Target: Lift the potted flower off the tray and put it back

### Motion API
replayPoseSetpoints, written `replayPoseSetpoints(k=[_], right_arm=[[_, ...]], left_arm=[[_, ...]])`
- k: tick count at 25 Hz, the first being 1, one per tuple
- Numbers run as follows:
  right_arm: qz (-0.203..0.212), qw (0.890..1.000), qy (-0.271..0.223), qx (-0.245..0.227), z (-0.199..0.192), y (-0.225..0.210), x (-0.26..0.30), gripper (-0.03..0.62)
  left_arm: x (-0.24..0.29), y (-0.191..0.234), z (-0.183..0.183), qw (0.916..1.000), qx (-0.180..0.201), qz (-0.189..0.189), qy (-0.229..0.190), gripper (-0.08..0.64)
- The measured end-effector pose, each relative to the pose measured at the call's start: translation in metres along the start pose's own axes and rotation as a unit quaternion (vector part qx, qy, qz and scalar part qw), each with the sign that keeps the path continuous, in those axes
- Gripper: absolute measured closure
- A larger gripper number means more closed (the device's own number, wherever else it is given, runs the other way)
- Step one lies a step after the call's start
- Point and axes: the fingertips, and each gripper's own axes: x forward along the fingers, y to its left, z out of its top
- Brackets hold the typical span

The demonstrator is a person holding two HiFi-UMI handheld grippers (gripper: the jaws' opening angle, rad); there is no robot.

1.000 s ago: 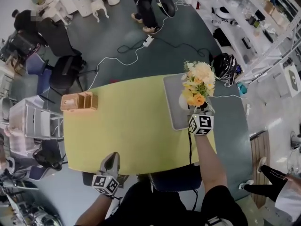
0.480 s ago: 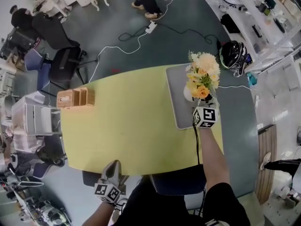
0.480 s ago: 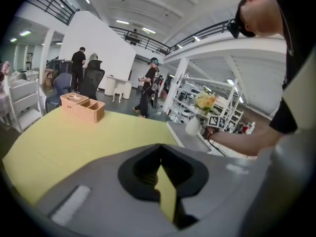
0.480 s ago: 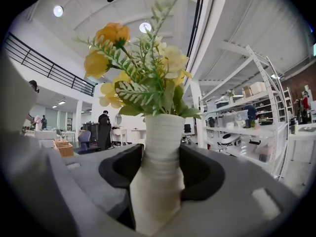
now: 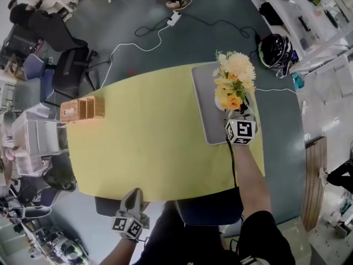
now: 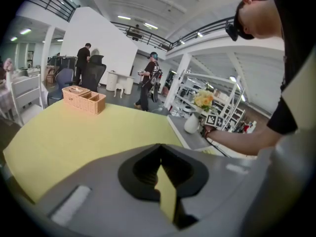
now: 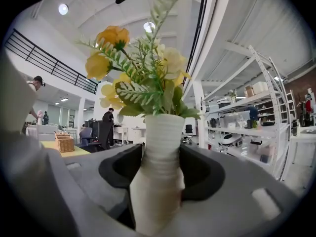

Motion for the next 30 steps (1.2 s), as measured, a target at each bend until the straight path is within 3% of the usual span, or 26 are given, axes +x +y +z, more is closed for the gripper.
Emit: replayPoseSetpoints(k=[6, 21, 30], right_arm=[[-0.01, 1.0, -0.007, 0.005, -0.004, -0.002, -0.012, 0.345], [-0.024, 0.999, 0.036, 0.006, -0.004, 0.007, -0.039, 0.336], [-0.006, 0.998, 0.068, -0.016, -0.013, 0.011, -0.044, 0.309]], left_arm=[[0.003, -0.001, -0.004, 1.0, -0.003, -0.004, 0.005, 0.552], [-0.017, -0.008, 0.001, 0.9997, 0.005, -0.021, -0.007, 0.552], [-0.043, 0.001, 0.003, 0.9994, 0.017, -0.023, -0.017, 0.552]])
